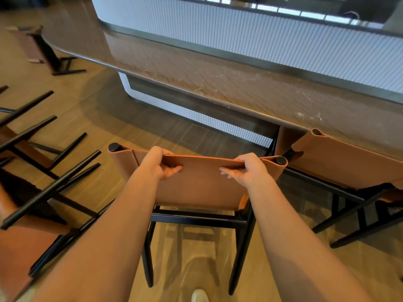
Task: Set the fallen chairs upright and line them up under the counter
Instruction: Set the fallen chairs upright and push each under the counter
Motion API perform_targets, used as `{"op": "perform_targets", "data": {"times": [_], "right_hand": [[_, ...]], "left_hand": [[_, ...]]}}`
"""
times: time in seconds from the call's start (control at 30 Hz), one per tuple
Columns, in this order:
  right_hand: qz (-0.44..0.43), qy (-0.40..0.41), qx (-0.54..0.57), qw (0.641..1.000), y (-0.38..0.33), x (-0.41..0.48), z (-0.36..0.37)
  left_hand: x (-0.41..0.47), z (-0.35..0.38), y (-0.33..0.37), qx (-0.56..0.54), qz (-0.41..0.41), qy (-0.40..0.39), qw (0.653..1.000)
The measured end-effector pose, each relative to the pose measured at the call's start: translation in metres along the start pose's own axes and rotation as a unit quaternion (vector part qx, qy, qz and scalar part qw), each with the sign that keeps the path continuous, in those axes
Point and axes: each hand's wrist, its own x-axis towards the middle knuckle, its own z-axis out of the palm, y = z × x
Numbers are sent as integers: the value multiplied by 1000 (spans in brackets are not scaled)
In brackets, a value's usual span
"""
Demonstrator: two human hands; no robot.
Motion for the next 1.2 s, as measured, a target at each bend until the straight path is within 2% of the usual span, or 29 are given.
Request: {"op": "perform_targets", "data": {"times": [0.57,0.8,1.2], "right_hand": [[7,7,-15,1000,-48,20,48],[3,16,-77,997,-68,35,65],[-5,90,-56,994,-100,78,97]], "left_hand": [[39,35,55,57,-11,-23,998],[48,53,77,86,-17,-21,996],[78,82,115,75,-35,-41,996]]}}
